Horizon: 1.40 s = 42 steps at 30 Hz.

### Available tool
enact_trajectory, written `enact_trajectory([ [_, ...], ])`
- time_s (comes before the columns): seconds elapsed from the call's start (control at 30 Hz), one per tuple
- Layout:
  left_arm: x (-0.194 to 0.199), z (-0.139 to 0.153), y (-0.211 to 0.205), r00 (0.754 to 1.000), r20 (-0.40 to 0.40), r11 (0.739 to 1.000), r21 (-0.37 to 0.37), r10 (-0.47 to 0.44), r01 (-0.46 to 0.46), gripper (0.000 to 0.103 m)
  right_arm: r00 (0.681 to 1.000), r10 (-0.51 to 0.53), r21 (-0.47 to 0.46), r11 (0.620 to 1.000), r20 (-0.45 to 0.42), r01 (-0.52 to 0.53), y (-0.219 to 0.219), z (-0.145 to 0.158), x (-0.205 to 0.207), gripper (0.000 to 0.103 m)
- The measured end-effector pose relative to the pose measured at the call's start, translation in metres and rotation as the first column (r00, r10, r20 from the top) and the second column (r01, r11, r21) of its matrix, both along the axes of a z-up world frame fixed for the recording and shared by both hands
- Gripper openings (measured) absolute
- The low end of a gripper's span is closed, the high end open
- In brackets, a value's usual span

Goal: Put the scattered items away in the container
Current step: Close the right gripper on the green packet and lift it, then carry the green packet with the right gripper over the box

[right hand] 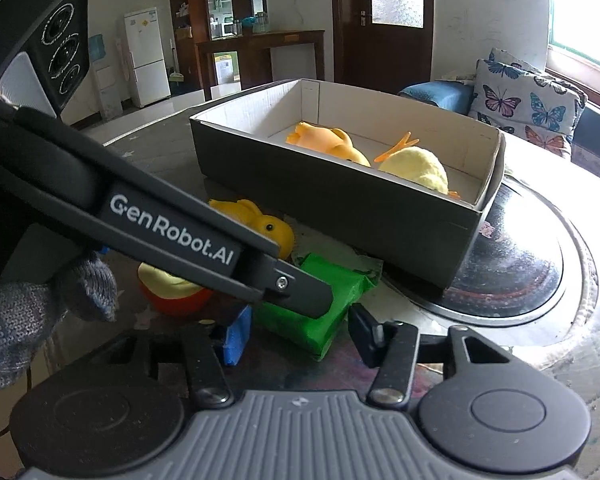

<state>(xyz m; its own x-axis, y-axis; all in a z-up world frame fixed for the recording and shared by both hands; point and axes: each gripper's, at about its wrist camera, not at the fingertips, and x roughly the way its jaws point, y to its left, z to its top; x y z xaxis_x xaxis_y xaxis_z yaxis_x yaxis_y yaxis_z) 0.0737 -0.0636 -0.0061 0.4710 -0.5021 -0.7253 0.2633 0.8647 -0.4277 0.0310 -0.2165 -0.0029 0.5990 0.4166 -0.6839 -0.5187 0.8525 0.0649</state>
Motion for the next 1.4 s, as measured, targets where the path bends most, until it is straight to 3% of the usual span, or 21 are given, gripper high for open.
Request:
enact_trajectory([
  [0.33,-0.004,0.001,0.003,1.000,0.004,1.000,-0.021,-0.003,0.004,0.026,1.000,-0.002,0.003,1.000,0.010,0.002,-0.002,0.003,-0.005,0.048],
  [0.73,-0.011,0.039,0.000,0.993,0.119,0.999,-0.039,-0.021,0.026,0.024,0.991,-0.006,-0.004,1.000,0.133,0.007,-0.007,0.036,-0.015,0.047],
  [1.1,0.025,0.071,-0.014,0.976,0.216,0.999,-0.031,-0.024,0.031,0.025,0.971,-0.024,-0.031,0.999,0.236,0.032,-0.009,0.066,0.020,0.047],
  [1.4,0.071,0.059,-0.028,0.981,0.193,0.999,-0.042,-0.020,0.029,0.025,0.973,-0.067,-0.037,0.996,0.220,0.077,-0.015,0.060,0.063,0.047],
])
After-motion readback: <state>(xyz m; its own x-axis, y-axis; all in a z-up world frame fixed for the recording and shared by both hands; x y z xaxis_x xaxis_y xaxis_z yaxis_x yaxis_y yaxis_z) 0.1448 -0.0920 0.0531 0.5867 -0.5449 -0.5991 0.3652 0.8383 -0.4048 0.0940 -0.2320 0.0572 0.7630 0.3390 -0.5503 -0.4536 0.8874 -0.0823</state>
